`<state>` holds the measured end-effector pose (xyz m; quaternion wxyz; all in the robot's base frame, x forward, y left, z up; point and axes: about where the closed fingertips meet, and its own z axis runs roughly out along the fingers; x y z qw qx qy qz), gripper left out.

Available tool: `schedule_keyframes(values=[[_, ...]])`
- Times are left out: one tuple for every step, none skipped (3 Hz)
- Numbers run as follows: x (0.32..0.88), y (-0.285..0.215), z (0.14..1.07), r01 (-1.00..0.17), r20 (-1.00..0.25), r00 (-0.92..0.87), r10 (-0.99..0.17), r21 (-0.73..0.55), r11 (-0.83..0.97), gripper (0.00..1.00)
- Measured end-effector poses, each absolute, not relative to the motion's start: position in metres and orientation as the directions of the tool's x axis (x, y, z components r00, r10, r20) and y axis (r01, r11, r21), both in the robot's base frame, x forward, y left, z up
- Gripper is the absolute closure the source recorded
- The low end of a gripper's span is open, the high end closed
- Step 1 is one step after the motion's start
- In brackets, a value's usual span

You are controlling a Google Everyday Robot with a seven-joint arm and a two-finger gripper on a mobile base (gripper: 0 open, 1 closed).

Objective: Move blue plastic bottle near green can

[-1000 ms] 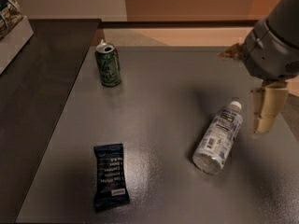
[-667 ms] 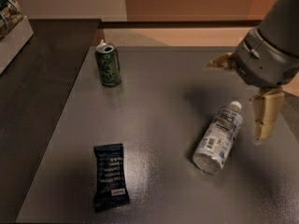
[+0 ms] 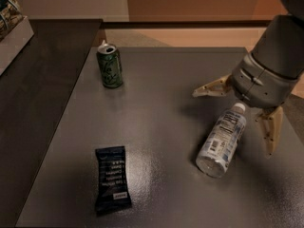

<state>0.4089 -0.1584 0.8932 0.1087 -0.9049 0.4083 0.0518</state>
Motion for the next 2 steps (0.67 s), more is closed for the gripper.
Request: schedule_keyframes(values=[[0.408,-0.161,0.876,-0.686,-0.160,0.728,-0.667,-0.157,-0.711,0.00],[0.409,-0.161,0.858,-0.642,-0.123,0.767,-0.630,-0.140,-0.754,0.00]])
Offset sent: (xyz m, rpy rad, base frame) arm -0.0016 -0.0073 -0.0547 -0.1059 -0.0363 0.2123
